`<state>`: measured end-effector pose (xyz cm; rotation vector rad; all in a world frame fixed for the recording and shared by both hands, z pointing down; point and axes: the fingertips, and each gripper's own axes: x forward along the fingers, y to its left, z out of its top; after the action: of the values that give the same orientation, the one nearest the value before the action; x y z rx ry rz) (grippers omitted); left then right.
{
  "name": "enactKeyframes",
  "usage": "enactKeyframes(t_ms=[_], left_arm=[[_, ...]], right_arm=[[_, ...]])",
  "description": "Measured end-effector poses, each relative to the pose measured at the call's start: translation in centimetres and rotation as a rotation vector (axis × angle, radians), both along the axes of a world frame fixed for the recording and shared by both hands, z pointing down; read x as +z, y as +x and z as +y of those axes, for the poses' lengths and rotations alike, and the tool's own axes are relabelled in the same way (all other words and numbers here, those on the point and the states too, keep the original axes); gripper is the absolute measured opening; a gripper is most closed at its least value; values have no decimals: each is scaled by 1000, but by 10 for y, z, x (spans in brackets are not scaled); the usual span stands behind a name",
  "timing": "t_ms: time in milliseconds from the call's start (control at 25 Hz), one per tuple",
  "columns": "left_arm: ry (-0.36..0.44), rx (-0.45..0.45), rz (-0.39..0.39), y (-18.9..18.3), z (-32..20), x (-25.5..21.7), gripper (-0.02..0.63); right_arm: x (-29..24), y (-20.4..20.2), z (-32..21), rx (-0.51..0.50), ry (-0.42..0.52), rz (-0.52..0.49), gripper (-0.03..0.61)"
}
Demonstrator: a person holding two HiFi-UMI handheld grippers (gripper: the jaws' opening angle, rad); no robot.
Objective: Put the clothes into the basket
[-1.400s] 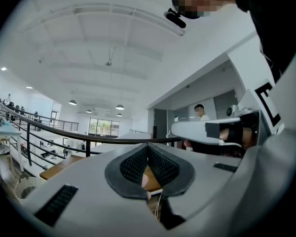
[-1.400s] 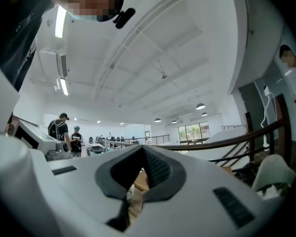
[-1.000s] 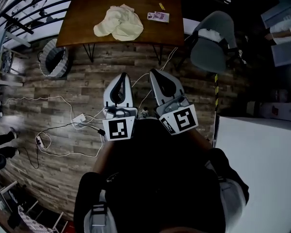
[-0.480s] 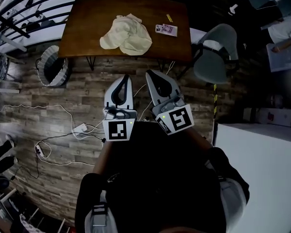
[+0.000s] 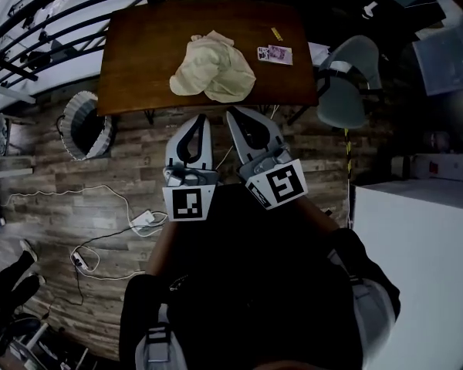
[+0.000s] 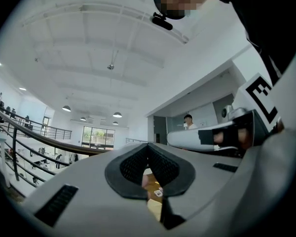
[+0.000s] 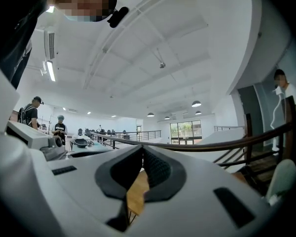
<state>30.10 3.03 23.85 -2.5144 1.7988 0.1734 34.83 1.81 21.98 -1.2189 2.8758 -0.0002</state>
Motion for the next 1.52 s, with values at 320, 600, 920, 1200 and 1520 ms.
enactKeyframes(t_ms=[320,600,920,1200,1520], left_arm=[[-33,44,20,-29,-20,15,14],[-50,17,13,-46,-28,18,14],[-51,-52,-3,-65,-81,18,14],[-109,-45,-35,-56,-147,30,14],[-130,-47,-36,-33,-210,38,14]], right_arm=[[10,-43,-19,-13,-7,51,11],[10,-62,-41,-47,-9,54,11],[23,-77,-99,-94,-34,46,11],[53,-70,-177,-77,-130,54,12],[103,-57,-245,-104,-215,141,14]])
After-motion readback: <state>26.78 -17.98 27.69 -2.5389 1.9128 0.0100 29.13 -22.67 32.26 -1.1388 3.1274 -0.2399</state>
